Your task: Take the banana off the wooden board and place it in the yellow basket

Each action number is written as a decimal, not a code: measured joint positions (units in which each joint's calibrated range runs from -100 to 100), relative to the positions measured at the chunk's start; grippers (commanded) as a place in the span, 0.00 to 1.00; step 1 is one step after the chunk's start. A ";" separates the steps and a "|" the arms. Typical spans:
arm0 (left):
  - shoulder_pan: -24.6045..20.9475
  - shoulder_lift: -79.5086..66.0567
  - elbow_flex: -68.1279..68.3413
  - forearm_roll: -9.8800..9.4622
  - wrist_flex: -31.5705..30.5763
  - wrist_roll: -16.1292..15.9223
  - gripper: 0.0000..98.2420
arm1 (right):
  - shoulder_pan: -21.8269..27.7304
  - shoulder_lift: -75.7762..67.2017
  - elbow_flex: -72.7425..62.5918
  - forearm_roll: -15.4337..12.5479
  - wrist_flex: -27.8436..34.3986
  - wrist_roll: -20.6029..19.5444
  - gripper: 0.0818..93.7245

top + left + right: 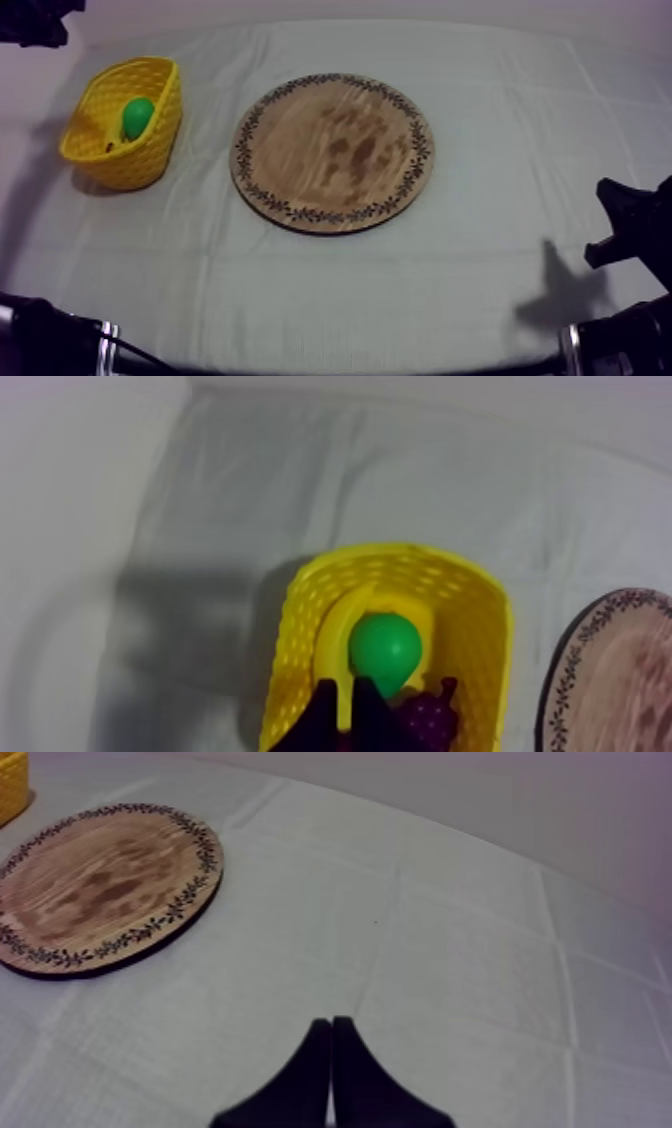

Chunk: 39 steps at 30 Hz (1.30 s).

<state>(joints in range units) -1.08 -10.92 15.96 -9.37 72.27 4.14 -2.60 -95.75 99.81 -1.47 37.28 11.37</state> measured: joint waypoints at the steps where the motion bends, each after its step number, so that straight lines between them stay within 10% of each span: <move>1: 0.12 -2.49 1.67 0.14 -1.66 -0.31 0.01 | 0.00 0.00 0.00 0.00 0.00 0.00 0.00; 39: 1.18 -86.97 69.26 4.85 -26.72 -2.81 0.00 | 0.00 0.00 0.00 0.00 0.11 0.00 0.00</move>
<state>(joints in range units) 0.11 -97.89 85.22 -4.52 45.55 1.34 -2.60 -95.75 99.81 -1.47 37.38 11.37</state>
